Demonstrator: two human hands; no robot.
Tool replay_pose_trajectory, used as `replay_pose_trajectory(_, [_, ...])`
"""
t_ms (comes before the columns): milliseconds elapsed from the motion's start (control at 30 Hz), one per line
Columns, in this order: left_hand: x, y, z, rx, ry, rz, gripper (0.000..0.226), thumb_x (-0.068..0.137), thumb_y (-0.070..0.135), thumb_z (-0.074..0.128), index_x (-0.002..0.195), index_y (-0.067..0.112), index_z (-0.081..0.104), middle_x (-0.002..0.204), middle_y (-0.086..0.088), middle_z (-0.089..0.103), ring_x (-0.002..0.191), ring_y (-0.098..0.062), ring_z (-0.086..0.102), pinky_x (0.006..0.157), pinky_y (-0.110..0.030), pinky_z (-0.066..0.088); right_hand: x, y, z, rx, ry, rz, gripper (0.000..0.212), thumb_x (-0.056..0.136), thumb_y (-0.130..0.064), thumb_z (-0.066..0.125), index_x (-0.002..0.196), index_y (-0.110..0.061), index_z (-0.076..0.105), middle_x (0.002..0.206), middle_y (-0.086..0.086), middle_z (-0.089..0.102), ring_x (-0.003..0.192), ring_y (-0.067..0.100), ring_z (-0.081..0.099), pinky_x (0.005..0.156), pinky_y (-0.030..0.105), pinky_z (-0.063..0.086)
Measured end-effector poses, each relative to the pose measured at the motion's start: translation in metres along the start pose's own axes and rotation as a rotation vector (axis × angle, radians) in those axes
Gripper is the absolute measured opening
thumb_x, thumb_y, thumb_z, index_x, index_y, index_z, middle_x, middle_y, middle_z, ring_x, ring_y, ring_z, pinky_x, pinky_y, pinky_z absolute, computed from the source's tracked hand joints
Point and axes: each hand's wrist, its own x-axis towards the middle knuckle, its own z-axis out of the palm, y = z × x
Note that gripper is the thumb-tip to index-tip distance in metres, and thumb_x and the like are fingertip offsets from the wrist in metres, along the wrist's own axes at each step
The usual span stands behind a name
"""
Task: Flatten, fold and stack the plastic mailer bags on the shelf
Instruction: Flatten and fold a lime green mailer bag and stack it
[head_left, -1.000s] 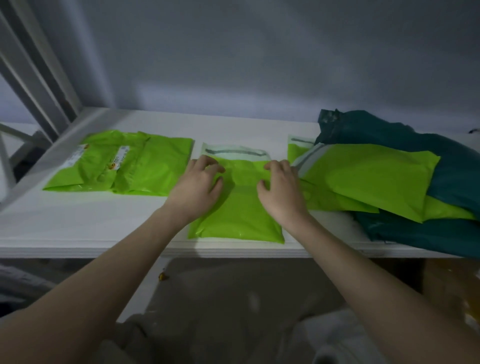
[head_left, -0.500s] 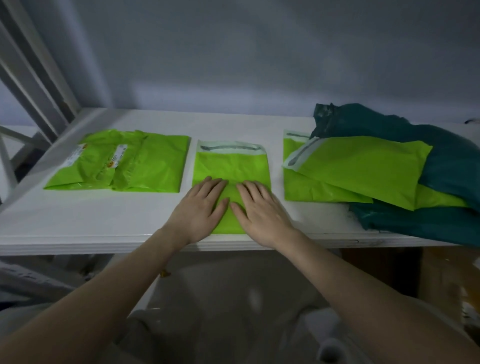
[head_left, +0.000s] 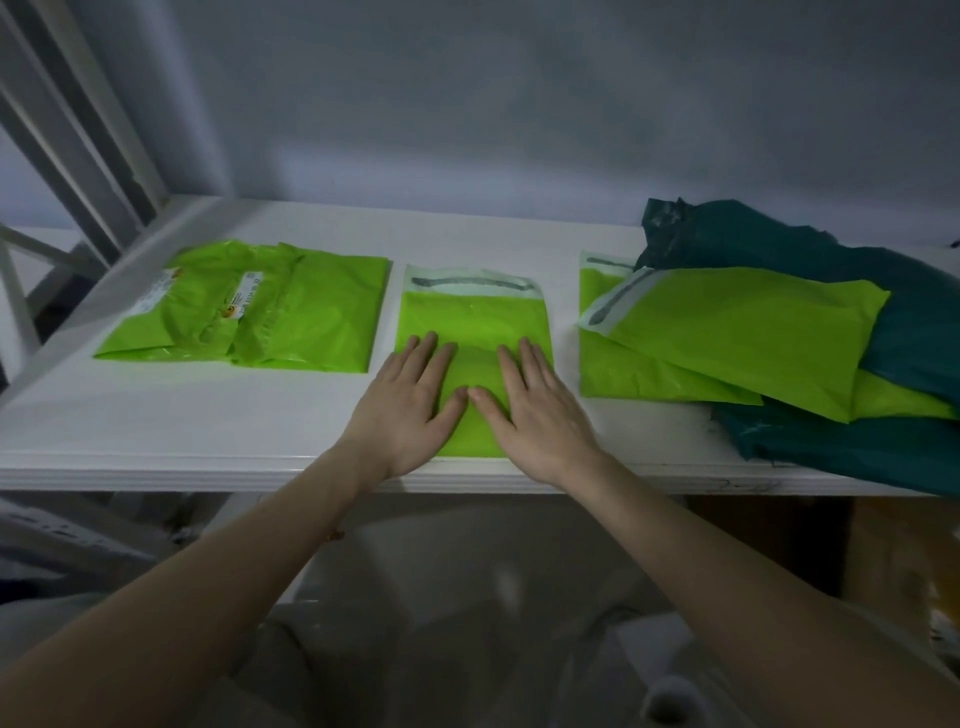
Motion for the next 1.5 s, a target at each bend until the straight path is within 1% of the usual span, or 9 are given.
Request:
replay_pose_trajectory(100, [-0.004, 0.003, -0.002, 0.025, 0.001, -0.023, 0.09, 0.072, 0.069, 0.003, 0.148, 0.022, 0.02, 0.158, -0.007, 0.009, 0.146, -0.026, 0.007, 0.117, -0.04, 0.005, 0.0, 0.003, -0.002, 0.033, -0.03, -0.002, 0.069, 0.095, -0.055, 0.025, 0.15, -0.015, 0.012, 0.159, 0.011, 0.002, 0.147, 0.02, -0.002, 0.118, 0.033, 0.002])
replay_pose_trajectory(200, [-0.005, 0.007, -0.016, -0.042, -0.007, -0.024, 0.092, 0.07, 0.074, 0.011, 0.148, 0.026, 0.018, 0.158, -0.006, 0.003, 0.146, -0.025, 0.003, 0.118, -0.042, 0.001, 0.005, 0.001, -0.004, 0.278, 0.024, 0.053, 0.064, 0.097, -0.047, 0.033, 0.148, -0.011, 0.018, 0.156, 0.013, 0.013, 0.145, 0.023, 0.01, 0.118, 0.033, 0.009])
replay_pose_trajectory(267, [0.005, 0.008, -0.029, -0.105, 0.104, 0.028, 0.087, 0.075, 0.069, 0.019, 0.146, 0.019, 0.027, 0.156, -0.01, 0.014, 0.145, -0.025, 0.013, 0.117, -0.042, 0.009, 0.015, 0.0, -0.011, 0.419, 0.178, 0.08, 0.056, 0.098, -0.034, 0.042, 0.142, -0.003, 0.029, 0.148, 0.019, 0.028, 0.14, 0.029, 0.024, 0.115, 0.035, 0.019])
replay_pose_trajectory(433, [0.055, 0.001, -0.047, -0.184, 0.348, 0.011, 0.06, 0.093, 0.042, 0.024, 0.134, 0.002, 0.042, 0.144, -0.019, 0.036, 0.131, -0.033, 0.039, 0.11, -0.04, 0.03, 0.053, 0.011, -0.03, 0.263, 0.333, 0.015, 0.045, 0.097, -0.016, 0.04, 0.139, -0.001, 0.034, 0.145, 0.016, 0.034, 0.136, 0.027, 0.03, 0.112, 0.032, 0.023])
replay_pose_trajectory(600, [0.077, -0.007, -0.023, -0.053, 0.194, 0.062, 0.068, 0.087, 0.036, 0.015, 0.136, -0.004, 0.039, 0.142, -0.023, 0.04, 0.131, -0.035, 0.04, 0.111, -0.04, 0.026, 0.082, 0.013, -0.023, 0.058, 0.289, -0.066, 0.047, 0.099, -0.017, 0.035, 0.143, -0.002, 0.03, 0.153, 0.015, 0.024, 0.142, 0.026, 0.022, 0.117, 0.034, 0.015])
replay_pose_trajectory(900, [0.086, -0.012, -0.005, 0.07, -0.135, 0.001, 0.053, 0.1, 0.035, 0.025, 0.15, 0.024, 0.012, 0.158, 0.005, 0.006, 0.146, -0.016, 0.003, 0.118, -0.035, 0.004, 0.103, 0.011, -0.001, -0.004, -0.001, -0.087, 0.05, 0.102, -0.03, 0.027, 0.149, -0.018, 0.018, 0.158, -0.004, 0.012, 0.145, 0.012, 0.007, 0.117, 0.036, 0.005])
replay_pose_trajectory(1267, [0.085, -0.011, -0.003, -0.029, -0.01, -0.18, 0.083, 0.088, 0.053, 0.045, 0.15, 0.013, 0.006, 0.158, -0.014, -0.001, 0.146, -0.024, -0.002, 0.117, -0.035, 0.0, 0.101, 0.012, 0.002, 0.032, 0.106, 0.121, 0.065, 0.097, -0.042, 0.037, 0.146, -0.004, 0.019, 0.157, 0.018, 0.008, 0.145, 0.027, 0.006, 0.118, 0.034, 0.006])
replay_pose_trajectory(1400, [0.081, -0.014, -0.016, -0.3, 0.042, -0.136, 0.092, 0.066, 0.056, 0.05, 0.145, 0.015, 0.026, 0.155, -0.012, 0.014, 0.144, -0.025, 0.011, 0.117, -0.037, 0.011, 0.095, 0.013, -0.008, 0.079, 0.265, 0.076, 0.051, 0.099, -0.031, 0.037, 0.142, -0.005, 0.031, 0.155, 0.017, 0.017, 0.143, 0.027, 0.018, 0.116, 0.036, 0.015])
replay_pose_trajectory(1500, [0.077, -0.02, -0.03, -0.404, 0.186, -0.143, 0.068, 0.07, 0.037, 0.053, 0.129, 0.005, 0.047, 0.139, -0.017, 0.036, 0.13, -0.028, 0.039, 0.108, -0.026, 0.027, 0.088, 0.019, -0.023, 0.103, 0.316, 0.049, 0.049, 0.093, -0.022, 0.046, 0.139, -0.004, 0.037, 0.145, 0.019, 0.034, 0.134, 0.031, 0.031, 0.109, 0.038, 0.028])
